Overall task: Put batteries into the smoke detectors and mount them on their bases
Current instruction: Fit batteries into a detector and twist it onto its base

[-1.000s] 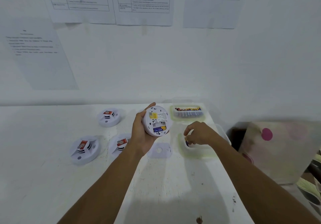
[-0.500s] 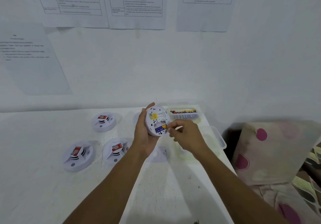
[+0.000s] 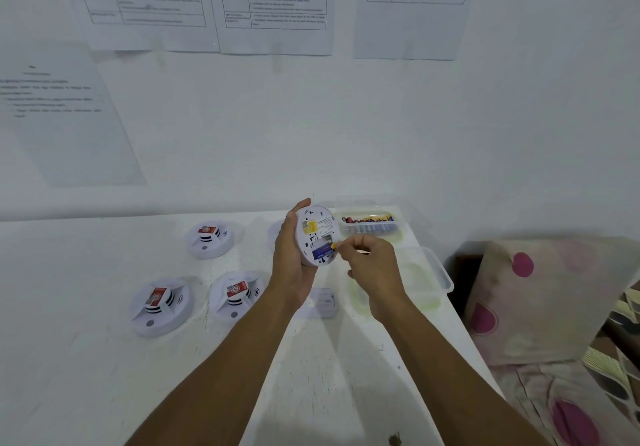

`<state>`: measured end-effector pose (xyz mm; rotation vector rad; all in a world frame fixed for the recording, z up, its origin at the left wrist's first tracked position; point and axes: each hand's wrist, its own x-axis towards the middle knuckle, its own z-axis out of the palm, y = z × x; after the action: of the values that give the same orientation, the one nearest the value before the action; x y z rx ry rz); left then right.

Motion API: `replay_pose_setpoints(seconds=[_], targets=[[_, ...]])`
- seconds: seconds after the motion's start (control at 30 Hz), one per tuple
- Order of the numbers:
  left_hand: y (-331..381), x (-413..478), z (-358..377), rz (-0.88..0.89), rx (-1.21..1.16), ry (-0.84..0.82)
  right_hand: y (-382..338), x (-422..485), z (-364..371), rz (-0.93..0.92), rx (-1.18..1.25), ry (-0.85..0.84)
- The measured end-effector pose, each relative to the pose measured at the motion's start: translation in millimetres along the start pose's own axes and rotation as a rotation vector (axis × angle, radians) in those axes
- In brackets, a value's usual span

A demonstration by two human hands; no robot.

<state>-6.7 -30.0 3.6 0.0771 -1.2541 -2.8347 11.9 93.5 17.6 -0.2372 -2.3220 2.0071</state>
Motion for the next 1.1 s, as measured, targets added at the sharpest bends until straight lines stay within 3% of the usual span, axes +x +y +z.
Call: replay_pose_setpoints(seconds=[0.3, 0.37, 0.53, 0.6, 0.8, 0.93, 1.1], targets=[[-6, -5, 10, -0.076, -0.023, -0.058, -8, 7, -30, -0.163, 0.058, 0.031], [-7, -4, 3, -0.08, -0.034, -0.03, -7, 19, -50, -0.182, -0.064, 0.0], [-7, -1, -11, -0.107, -0.053, 0.002, 6, 44, -78, -0.206, -0.7, -0.148], [-7, -3, -13, -0.107, -0.051, 0.001, 14, 48, -76, -0.183, -0.824, -0.218], [-3, -8, -24, -0.096, -0.042, -0.003, 26, 54, -70, -0.079, -0.795, -0.322], [3, -10, -33, -0.091, -0.061, -0.008, 23, 52, -70, -0.104, -0.751, -0.312], [14, -15, -48, -0.087, -0.067, 0.009, 10, 37, -47, -0.4, -0.745, -0.332]])
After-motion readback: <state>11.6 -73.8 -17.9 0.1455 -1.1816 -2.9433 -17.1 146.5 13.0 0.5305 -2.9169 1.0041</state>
